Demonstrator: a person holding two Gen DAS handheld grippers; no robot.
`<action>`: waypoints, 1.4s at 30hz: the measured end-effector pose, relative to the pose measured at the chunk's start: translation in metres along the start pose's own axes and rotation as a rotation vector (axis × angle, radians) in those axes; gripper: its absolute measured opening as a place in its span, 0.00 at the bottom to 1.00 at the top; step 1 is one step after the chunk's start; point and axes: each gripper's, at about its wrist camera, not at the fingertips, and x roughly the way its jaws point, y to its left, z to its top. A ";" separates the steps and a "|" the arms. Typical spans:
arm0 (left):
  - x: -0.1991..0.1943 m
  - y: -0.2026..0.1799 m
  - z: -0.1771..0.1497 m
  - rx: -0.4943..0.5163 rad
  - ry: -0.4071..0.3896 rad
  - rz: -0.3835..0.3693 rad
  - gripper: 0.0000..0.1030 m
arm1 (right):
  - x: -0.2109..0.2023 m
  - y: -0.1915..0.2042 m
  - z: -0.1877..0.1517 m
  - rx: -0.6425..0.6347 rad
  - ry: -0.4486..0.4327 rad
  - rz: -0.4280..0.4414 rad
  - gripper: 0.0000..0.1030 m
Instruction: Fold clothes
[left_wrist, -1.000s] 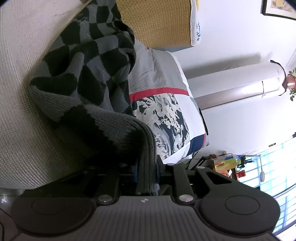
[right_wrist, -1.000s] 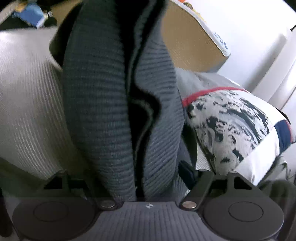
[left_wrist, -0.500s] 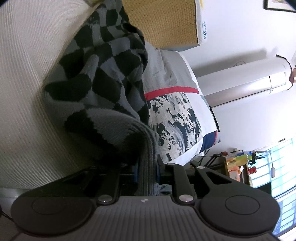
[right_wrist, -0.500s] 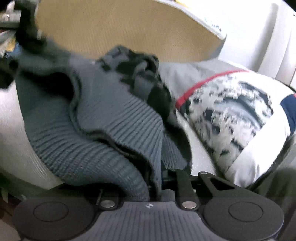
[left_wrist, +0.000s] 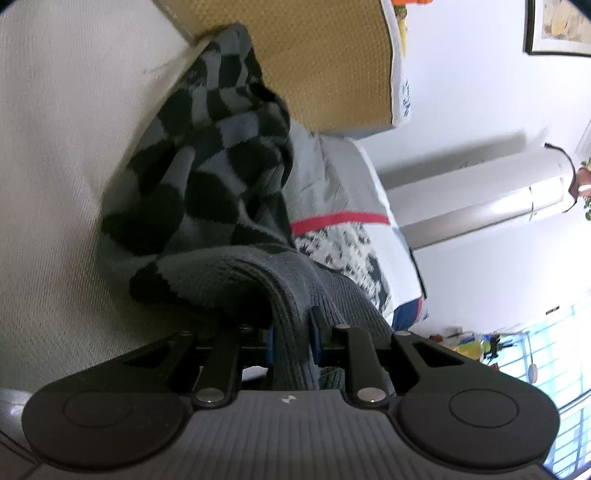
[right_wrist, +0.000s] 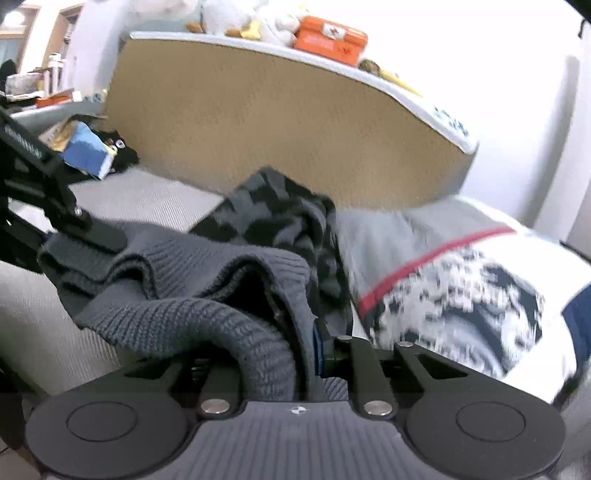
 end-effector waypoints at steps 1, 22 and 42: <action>-0.001 -0.003 0.006 0.003 -0.010 -0.005 0.20 | 0.002 -0.004 0.007 -0.002 -0.004 0.015 0.20; 0.108 0.026 0.215 -0.102 0.083 0.060 0.22 | 0.238 -0.107 0.159 -0.023 0.276 0.397 0.23; 0.108 0.020 0.278 -0.015 0.125 0.051 0.77 | 0.355 -0.243 0.189 0.413 0.402 0.677 0.50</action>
